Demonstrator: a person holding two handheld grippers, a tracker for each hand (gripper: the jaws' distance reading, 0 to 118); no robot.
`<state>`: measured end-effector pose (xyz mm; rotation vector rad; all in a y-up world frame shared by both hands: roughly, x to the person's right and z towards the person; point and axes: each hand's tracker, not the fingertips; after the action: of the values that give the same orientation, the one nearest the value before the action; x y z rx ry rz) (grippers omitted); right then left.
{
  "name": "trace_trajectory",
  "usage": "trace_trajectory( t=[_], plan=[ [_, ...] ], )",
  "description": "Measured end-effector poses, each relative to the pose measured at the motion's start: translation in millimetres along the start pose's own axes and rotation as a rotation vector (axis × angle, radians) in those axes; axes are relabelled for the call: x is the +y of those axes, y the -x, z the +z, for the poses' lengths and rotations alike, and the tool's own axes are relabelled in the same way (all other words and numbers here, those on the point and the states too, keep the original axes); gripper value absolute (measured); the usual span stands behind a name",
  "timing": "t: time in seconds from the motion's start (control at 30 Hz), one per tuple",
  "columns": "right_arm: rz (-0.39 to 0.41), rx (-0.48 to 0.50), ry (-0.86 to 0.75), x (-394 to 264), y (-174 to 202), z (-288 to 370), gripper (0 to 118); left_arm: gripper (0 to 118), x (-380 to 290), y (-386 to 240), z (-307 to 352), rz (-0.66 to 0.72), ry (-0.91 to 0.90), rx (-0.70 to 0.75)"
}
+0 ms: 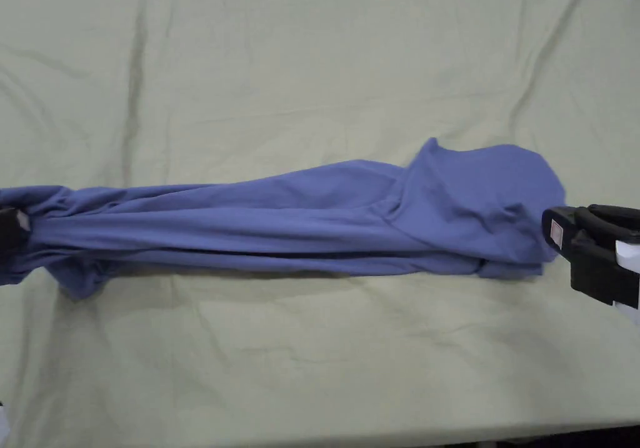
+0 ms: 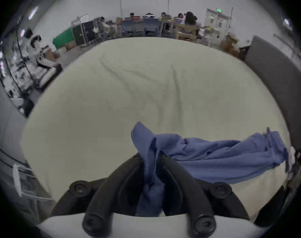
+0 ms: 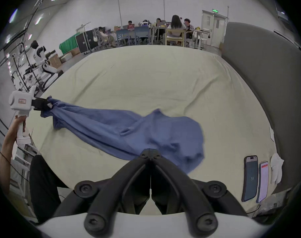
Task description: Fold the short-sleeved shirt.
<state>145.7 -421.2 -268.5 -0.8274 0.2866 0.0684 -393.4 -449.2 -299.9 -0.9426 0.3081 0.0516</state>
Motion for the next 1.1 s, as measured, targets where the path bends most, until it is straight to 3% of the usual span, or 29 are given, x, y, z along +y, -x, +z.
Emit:
trace_trajectory(
  t=[0.1, 0.27, 0.43, 0.67, 0.7, 0.73, 0.77, 0.8, 0.93, 1.03, 1.07, 1.1],
  plan=[
    [-0.012, 0.01, -0.017, 0, -2, 1, 3, 10, 8, -27, 27, 0.048, -0.013, -0.086],
    [-0.036, 0.017, -0.046, -3, -13, 12, 3, 10, 19, -131, 74, -0.115, -0.034, -0.137],
    [-0.08, 0.008, -0.072, -11, -34, 25, 3, 10, 11, -216, 43, -0.17, 0.032, -0.321],
    [-0.138, -0.038, -0.062, -26, -61, 34, 3, 10, -5, -301, -8, -0.098, 0.248, -0.504],
    [-0.145, -0.042, -0.06, -28, -63, 34, 3, 15, -5, -302, -11, -0.053, 0.27, -0.535],
    [-0.151, -0.045, -0.057, -29, -65, 35, 3, 36, -2, -297, -12, -0.014, 0.298, -0.595],
    [-0.155, -0.046, -0.056, -30, -67, 35, 3, 75, 1, -289, -8, 0.02, 0.332, -0.655],
    [-0.159, -0.043, -0.055, -31, -69, 35, 3, 82, 6, -279, 4, 0.044, 0.324, -0.705],
    [-0.172, -0.028, -0.055, -31, -70, 31, 3, 82, 33, -212, 92, 0.022, 0.084, -0.75],
    [-0.163, -0.024, -0.053, -30, -67, 29, 3, 81, 39, -165, 134, -0.05, -0.151, -0.608],
    [-0.161, -0.021, -0.052, -29, -65, 29, 3, 66, 40, -159, 134, -0.08, -0.204, -0.528],
    [-0.156, -0.016, -0.05, -29, -62, 29, 3, 28, 41, -162, 126, -0.115, -0.175, -0.422]
  ],
)
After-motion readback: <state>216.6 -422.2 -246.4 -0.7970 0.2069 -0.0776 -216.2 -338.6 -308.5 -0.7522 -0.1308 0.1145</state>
